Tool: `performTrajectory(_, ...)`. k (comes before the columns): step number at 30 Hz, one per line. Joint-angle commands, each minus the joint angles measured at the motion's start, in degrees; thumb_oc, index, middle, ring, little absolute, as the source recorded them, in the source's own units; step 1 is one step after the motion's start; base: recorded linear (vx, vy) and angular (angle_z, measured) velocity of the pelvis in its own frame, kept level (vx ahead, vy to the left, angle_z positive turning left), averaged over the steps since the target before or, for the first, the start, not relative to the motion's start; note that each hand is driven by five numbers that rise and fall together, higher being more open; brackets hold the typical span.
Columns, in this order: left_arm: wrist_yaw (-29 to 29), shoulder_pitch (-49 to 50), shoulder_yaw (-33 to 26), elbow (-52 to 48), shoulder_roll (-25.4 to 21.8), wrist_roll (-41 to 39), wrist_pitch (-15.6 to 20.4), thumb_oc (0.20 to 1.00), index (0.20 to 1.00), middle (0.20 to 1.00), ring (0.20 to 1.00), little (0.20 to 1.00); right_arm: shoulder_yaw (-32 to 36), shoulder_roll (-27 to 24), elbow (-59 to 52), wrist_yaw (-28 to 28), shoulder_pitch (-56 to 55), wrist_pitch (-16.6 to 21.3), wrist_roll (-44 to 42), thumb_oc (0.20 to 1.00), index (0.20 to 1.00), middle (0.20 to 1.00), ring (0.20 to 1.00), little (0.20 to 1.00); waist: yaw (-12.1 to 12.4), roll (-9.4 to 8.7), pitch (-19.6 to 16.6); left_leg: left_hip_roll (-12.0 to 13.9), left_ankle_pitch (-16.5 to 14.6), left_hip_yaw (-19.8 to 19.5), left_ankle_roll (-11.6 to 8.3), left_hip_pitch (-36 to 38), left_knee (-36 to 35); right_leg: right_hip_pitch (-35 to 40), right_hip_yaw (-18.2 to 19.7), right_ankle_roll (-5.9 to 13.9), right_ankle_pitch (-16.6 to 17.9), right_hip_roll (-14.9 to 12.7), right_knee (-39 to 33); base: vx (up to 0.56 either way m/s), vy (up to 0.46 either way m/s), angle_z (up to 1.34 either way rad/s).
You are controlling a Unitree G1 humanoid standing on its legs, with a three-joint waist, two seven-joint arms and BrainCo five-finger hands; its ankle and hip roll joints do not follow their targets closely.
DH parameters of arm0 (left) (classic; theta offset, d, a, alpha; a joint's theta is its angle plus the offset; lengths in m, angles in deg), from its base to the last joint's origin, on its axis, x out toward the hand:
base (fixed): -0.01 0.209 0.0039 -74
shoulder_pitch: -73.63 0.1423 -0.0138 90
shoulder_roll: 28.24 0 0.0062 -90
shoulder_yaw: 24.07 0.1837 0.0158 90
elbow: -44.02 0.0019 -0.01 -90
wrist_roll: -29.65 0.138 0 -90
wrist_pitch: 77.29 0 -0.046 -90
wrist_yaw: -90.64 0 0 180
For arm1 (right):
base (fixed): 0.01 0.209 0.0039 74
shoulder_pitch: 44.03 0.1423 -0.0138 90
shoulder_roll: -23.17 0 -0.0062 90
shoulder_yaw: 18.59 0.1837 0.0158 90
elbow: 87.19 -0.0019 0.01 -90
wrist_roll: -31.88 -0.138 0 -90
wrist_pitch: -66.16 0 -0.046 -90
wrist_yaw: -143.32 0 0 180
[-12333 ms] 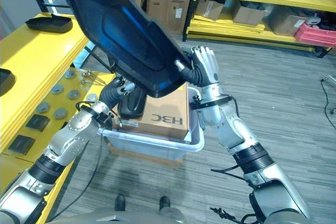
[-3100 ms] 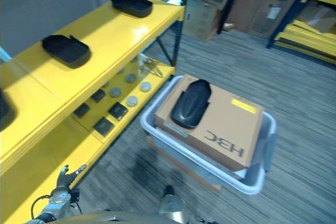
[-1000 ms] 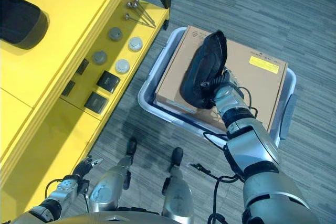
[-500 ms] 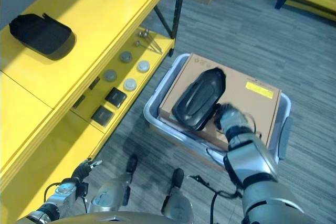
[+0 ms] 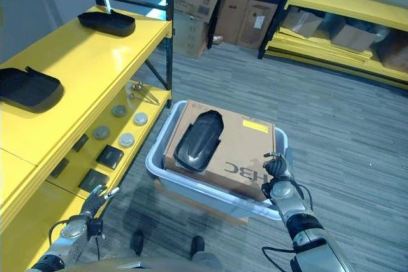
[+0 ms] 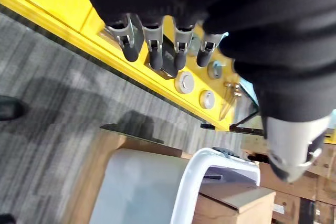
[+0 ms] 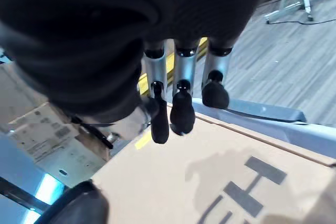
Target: Move parts from the plastic box to the shelf.
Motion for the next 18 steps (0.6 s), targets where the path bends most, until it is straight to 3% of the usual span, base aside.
performTrajectory(1, -0.9, -2.9, -0.1, 1.0, -0.6, 0.7, -0.6, 1.0, 1.0, 1.0, 1.0, 1.0, 1.3, -2.8, -3.5, 4.2, 3.0, 3.7, 1.4, 1.0, 1.0, 1.0, 1.0, 1.0, 1.6, 0.33, 1.3, -0.7, -3.7, 3.8, 1.34, 2.3, 1.1, 1.1, -0.2, 1.62, -0.1, -2.3, 0.1, 0.07, 0.004, -0.04)
performTrajectory(8, -1.2, -1.9, 0.3, 5.5, 1.1, 1.8, -2.9, 1.0, 1.0, 1.0, 1.0, 1.0, -0.4, -1.1, -4.9, 3.4, 6.2, 2.5, 0.0, 1.0, 1.0, 1.0, 1.0, 1.0, 1.8, 0.75, 1.7, -0.5, -3.9, 3.8, 1.41, 1.9, 0.9, 0.5, 0.4, 1.55, -0.4, -2.1, 0.1, 0.05, 0.024, -0.06)
performTrajectory(18, -0.8, -5.5, 1.9, 18.0, 2.4, 1.3, -2.7, 1.0, 1.0, 1.0, 1.0, 1.0, -6.0, -0.5, 1.9, 8.5, 24.4, -0.2, -4.1, 1.0, 1.0, 1.0, 1.0, 1.0, 3.3, 2.68, 8.1, -1.5, -2.4, 1.8, 1.43, -4.2, 0.5, -4.8, -0.5, 1.4, 0.2, -3.0, 0.1, -0.1, 0.053, 0.02)
